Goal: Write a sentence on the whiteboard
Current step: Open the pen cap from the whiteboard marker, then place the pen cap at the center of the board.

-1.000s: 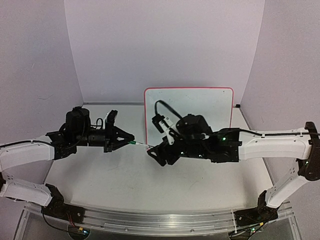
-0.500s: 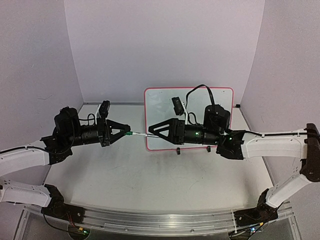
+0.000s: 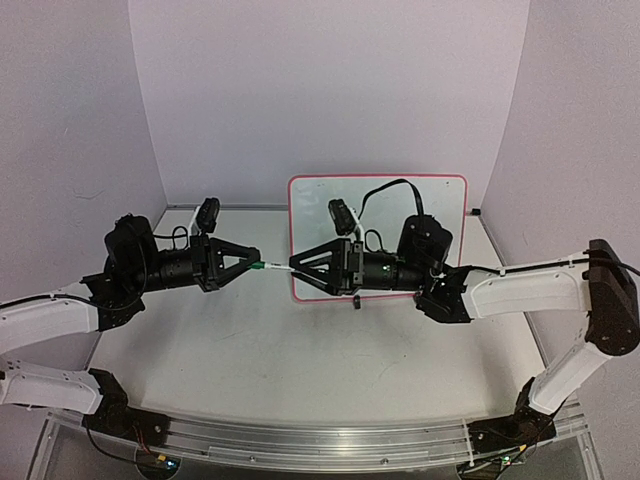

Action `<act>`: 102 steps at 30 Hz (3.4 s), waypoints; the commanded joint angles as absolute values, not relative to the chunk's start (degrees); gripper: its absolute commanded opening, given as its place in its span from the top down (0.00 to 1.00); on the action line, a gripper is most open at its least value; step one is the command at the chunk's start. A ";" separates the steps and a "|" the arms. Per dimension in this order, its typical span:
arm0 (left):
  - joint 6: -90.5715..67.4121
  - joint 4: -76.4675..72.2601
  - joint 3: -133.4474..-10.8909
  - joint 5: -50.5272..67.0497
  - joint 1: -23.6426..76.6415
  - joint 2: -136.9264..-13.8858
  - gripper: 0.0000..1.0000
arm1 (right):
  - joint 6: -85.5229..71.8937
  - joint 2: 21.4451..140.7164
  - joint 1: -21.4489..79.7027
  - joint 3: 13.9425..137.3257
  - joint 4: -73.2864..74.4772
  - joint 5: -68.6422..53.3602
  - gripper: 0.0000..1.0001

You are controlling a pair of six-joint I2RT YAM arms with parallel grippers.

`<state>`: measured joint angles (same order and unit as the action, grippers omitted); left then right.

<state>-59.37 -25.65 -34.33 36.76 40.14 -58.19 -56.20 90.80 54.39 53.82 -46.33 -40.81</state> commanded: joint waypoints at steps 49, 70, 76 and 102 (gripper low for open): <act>-56.90 -28.45 -34.75 35.74 41.42 -58.37 1.00 | -59.34 93.46 53.95 52.23 -55.90 -38.08 1.00; -46.54 0.44 -40.22 28.37 37.35 -59.56 1.00 | -58.62 85.78 49.99 42.34 -58.21 -37.69 1.00; -44.54 4.62 -40.22 28.26 37.41 -68.27 1.00 | -56.25 84.88 50.00 41.24 -55.21 -34.86 1.00; -43.81 0.54 -39.06 26.24 40.46 -88.19 0.93 | -50.21 82.17 49.99 40.75 -39.02 -28.57 1.00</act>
